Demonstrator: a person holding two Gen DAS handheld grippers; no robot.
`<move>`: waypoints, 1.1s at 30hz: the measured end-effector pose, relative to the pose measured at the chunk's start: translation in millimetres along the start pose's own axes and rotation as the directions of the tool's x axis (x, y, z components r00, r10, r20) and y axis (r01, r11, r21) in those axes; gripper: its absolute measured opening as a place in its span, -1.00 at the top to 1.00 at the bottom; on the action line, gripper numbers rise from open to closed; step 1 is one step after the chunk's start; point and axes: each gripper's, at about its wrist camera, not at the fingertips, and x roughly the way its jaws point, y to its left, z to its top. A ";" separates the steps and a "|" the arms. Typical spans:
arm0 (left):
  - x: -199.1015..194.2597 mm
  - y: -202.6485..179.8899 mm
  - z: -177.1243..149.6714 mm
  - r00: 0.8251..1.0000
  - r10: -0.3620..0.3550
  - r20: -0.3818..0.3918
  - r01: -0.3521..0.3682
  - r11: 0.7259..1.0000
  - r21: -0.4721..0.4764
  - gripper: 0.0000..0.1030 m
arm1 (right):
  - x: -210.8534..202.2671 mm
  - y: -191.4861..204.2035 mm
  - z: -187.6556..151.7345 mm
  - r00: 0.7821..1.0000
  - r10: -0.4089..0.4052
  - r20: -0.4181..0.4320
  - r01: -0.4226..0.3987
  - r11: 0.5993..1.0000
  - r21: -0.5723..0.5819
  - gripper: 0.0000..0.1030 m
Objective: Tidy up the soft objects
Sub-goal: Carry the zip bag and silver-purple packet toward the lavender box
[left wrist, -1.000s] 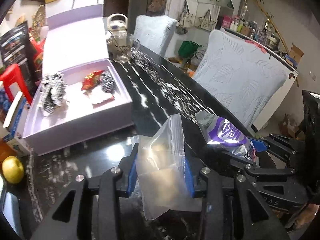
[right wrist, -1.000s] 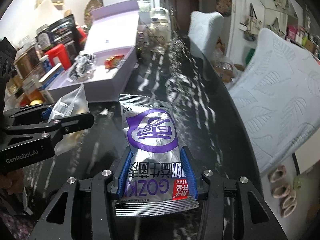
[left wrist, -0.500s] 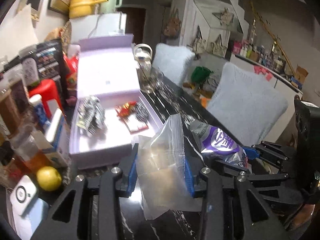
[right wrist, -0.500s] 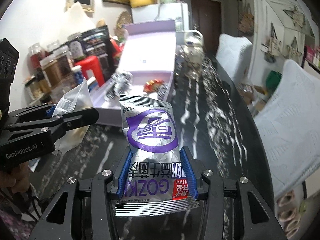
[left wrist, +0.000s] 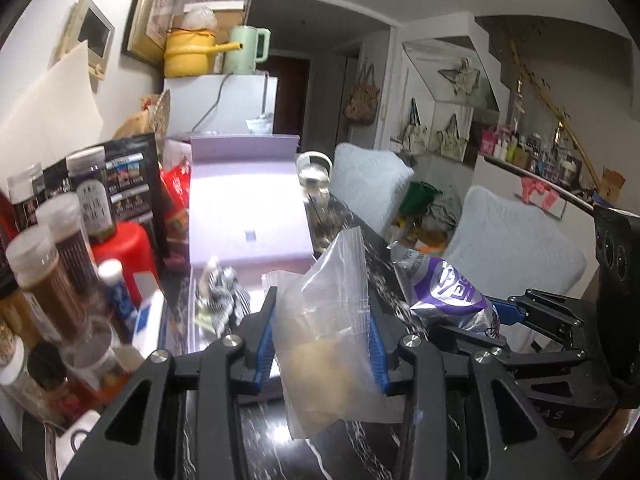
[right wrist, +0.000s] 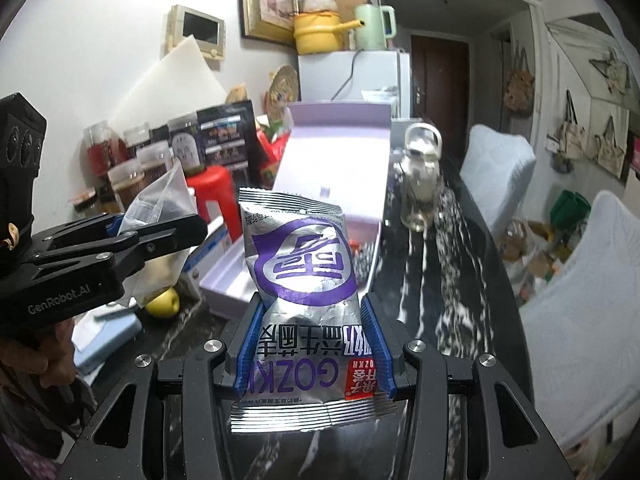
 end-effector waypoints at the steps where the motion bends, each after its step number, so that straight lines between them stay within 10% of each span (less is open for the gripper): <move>1: 1.9 2.5 4.8 1.000 0.003 0.010 -0.003 1.000 -0.004 0.26 | 1.4 -0.5 5.7 1.000 -0.001 0.008 0.001 1.000 -0.004 0.09; 33: 168.1 76.2 39.5 0.987 0.123 -0.107 -0.133 0.987 -0.087 0.25 | 165.8 -42.0 74.6 0.995 0.044 -0.093 -0.045 0.999 -0.002 0.09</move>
